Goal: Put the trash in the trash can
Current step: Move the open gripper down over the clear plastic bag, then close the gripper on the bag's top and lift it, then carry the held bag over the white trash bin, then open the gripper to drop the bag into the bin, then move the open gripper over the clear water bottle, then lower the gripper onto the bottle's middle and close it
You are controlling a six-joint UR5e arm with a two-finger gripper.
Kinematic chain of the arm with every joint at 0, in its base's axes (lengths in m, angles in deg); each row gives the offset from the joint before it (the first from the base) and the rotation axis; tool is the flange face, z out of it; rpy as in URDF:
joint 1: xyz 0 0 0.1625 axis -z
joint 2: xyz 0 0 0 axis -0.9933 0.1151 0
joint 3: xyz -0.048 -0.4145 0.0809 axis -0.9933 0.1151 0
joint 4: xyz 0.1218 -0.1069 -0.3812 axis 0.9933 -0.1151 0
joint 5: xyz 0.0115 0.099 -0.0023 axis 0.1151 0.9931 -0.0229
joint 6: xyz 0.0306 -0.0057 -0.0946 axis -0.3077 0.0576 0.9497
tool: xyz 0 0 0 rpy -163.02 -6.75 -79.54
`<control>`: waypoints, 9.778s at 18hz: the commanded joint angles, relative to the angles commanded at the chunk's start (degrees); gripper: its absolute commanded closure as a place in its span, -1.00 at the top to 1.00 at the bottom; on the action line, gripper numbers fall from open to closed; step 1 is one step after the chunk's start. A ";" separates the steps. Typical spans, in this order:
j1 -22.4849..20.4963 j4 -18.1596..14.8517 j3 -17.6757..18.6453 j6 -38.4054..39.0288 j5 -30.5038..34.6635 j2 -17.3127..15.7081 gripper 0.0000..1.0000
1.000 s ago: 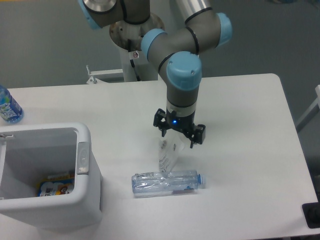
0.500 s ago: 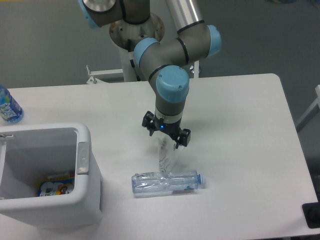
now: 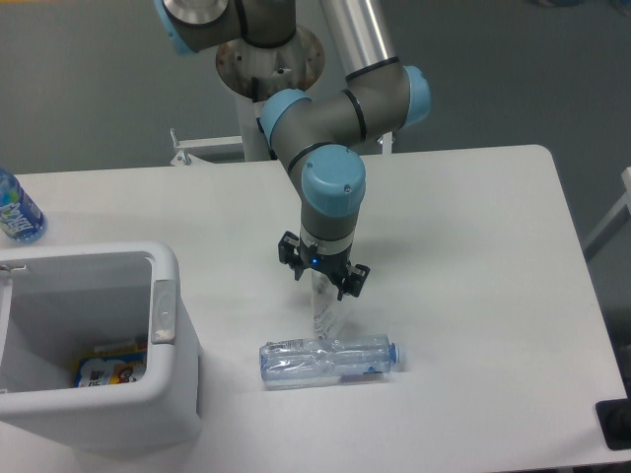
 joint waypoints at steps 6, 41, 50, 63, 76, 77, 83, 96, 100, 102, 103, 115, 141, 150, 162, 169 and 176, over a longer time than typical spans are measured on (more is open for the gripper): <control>0.00 -0.53 0.00 -0.44 1.76 -0.26 -1.00; -10.99 -4.04 -20.21 26.44 -27.77 -12.30 -1.00; -2.74 -4.04 -20.74 33.40 -27.68 -14.77 -1.00; 10.89 -0.71 -21.09 33.40 -27.77 -14.33 -1.00; 15.73 0.17 -20.92 34.54 -27.77 -8.79 -0.79; 15.73 0.17 -20.92 34.28 -27.77 -8.44 -0.39; 15.73 2.99 -21.18 33.66 -27.42 -7.82 0.76; 2.48 3.25 -20.84 29.19 -17.42 -7.82 0.82; -2.80 4.13 -20.13 27.52 -16.96 -6.34 0.81; -4.13 4.83 -19.60 23.14 -16.87 -5.19 0.81; -4.91 4.83 -19.34 19.72 -16.87 -4.93 0.82; -2.55 5.97 -15.90 3.43 -7.03 -1.32 1.00; 4.48 15.91 -6.25 -25.75 -7.21 1.84 1.00; 6.06 15.38 -2.73 -26.28 -6.85 3.07 1.00; 6.15 15.03 -4.04 -29.62 -2.73 7.55 1.00; 6.15 14.85 -6.06 -29.71 -2.64 9.22 1.00; 6.59 14.94 -7.29 -29.53 -2.63 11.25 1.00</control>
